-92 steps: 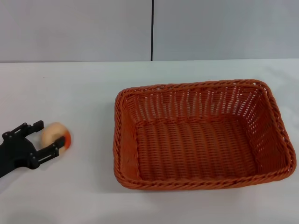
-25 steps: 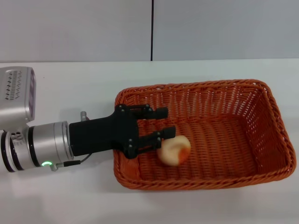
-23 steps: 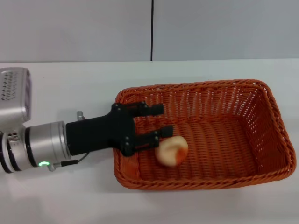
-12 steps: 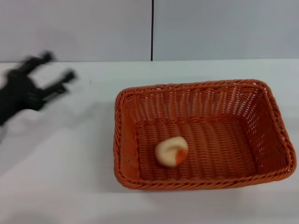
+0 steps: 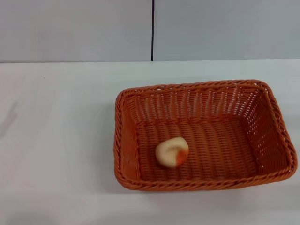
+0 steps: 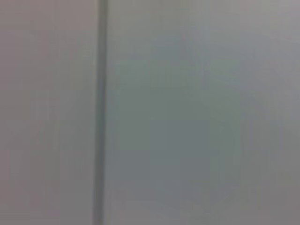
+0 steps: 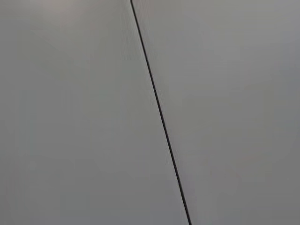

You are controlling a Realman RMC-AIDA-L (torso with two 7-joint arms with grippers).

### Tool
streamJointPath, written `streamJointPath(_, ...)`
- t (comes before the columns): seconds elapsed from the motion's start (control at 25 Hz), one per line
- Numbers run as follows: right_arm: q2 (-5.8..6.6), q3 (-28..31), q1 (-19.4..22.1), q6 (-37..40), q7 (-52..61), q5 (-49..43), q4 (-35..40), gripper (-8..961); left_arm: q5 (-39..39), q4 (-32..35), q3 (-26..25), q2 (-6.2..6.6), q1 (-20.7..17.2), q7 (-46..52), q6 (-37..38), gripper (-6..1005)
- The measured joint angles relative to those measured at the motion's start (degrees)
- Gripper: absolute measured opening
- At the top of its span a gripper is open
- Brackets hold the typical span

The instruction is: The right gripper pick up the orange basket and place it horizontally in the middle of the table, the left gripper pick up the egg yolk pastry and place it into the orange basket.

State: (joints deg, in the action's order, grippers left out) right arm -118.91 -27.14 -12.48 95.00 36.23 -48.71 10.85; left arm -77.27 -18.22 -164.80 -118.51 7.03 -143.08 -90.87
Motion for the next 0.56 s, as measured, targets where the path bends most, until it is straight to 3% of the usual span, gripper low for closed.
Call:
streamJointPath(0.2, -0.01, 1.37, -0.89, -0.43, -0.72, 0.26, -0.98, 536, 5.87, 5.85, -0.34, -0.04, -2.84, -6.64, -3.67, 816)
streamJointPath(0.48, -0.01, 1.63, -0.25, -0.05, -0.91, 0.38, -1.25, 682, 6.71, 11.08, -0.41, -0.04, -4.32, -12.28, -5.71, 818)
streamJointPath(0.56, -0.02, 1.63, -0.11, -0.02, -0.91, 0.39, -1.27, 682, 6.69, 13.30, -0.41, -0.03, -4.46, -14.75, -6.28, 818)
